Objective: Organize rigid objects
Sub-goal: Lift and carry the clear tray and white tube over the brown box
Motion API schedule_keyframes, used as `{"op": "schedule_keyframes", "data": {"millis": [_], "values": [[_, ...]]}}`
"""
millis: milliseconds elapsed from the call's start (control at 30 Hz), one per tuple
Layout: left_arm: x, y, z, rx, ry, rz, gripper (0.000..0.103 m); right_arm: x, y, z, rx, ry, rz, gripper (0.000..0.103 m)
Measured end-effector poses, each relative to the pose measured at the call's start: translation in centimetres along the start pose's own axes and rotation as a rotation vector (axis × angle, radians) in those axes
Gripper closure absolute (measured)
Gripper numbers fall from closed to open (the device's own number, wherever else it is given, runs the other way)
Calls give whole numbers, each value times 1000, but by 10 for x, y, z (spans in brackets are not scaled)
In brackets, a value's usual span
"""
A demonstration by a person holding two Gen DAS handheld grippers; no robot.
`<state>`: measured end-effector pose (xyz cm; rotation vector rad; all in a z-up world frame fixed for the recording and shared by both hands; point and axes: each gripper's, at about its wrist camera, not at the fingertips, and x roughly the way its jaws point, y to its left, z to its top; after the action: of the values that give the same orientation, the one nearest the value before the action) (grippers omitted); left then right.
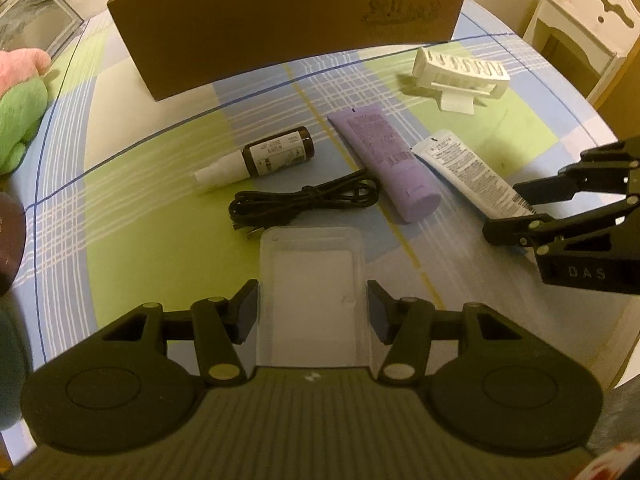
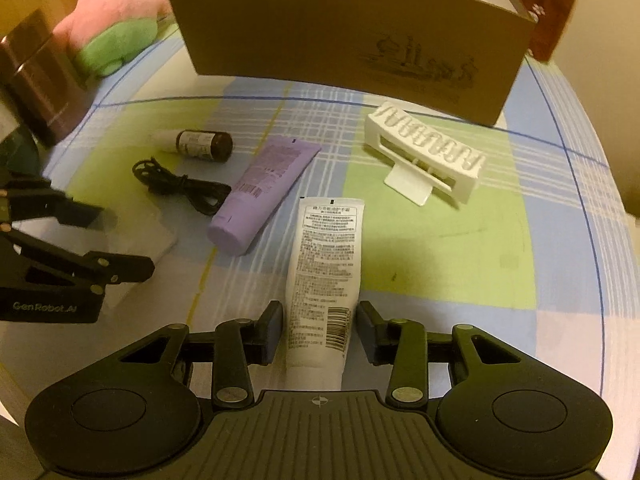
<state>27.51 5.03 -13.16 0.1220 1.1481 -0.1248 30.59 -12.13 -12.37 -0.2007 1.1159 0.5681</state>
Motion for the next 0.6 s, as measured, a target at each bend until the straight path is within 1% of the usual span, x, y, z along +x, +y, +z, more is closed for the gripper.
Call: {"op": "schedule_keyframes", "data": {"millis": [267, 433, 600], "values": [[-1, -1, 0, -7, -3, 16, 49, 0, -3, -2, -18, -6, 14, 65], [-5, 2, -2, -29, -5, 20, 49, -2, -11, -2, 22, -3, 48, 66], [-14, 8, -1, -54, -27, 33, 49, -12, -23, -2, 73, -14, 81, 66]]}}
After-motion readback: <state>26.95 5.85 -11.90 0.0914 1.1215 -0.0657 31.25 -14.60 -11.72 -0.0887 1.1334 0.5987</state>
